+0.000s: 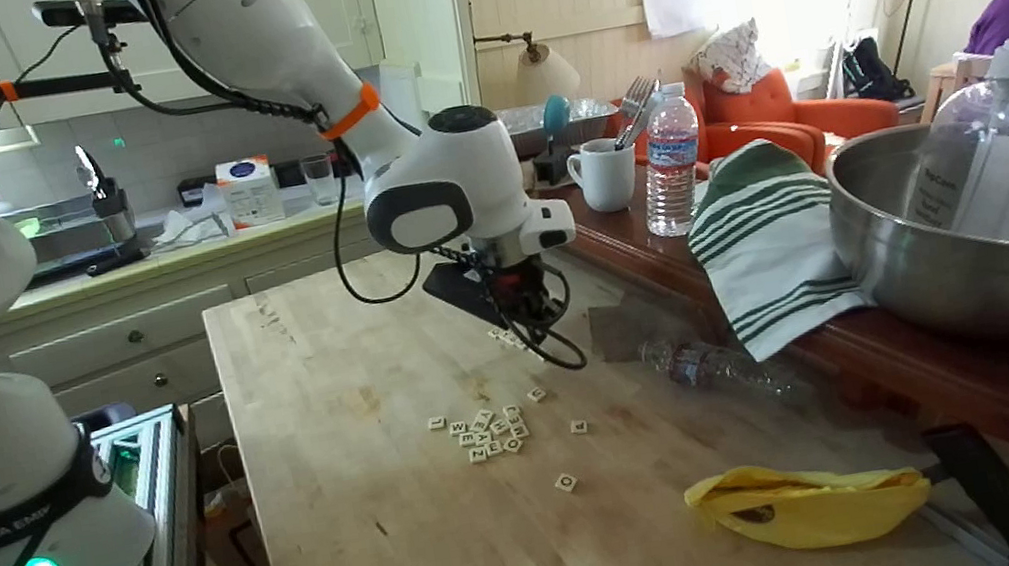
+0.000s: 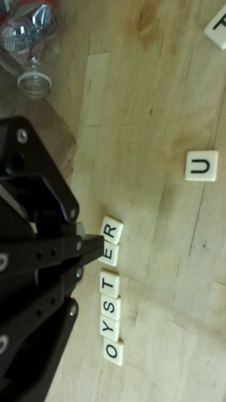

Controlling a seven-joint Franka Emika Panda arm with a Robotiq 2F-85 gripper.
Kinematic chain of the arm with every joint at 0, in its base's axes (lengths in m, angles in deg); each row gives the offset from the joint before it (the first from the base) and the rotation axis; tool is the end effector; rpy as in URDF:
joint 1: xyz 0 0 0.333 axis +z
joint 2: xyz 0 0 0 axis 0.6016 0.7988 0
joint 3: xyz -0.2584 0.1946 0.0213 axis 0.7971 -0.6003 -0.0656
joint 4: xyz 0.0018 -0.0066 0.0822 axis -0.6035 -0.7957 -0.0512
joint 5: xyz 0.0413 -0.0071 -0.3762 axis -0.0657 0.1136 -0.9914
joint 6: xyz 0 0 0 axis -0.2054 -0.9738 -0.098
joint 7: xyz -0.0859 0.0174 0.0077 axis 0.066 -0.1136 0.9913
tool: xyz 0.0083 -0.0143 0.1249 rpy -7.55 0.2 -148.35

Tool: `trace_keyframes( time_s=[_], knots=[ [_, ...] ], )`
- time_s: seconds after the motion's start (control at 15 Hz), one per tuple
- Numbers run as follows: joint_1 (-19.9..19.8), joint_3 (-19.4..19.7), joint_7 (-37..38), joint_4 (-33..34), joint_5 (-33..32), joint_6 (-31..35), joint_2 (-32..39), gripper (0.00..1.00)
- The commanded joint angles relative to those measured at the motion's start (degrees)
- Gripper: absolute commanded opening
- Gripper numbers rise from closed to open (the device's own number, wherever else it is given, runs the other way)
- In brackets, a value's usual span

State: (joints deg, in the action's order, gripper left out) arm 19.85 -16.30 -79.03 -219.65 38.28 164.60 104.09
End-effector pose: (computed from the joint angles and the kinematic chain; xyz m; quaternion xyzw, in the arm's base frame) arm 0.5441 -0.0464 0.2365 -0.9764 -0.1611 -0.1399 0.0322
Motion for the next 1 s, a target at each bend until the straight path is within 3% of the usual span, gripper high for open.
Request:
trace_keyframes(
  time_s=[0.0,0.93],
  knots=[
    [1.2,2.0,3.1,0.3,0.1,2.2,1.5,0.00],
    [0.3,0.8,7.2,2.2,-2.1,5.1,5.3,0.00]
  ],
)
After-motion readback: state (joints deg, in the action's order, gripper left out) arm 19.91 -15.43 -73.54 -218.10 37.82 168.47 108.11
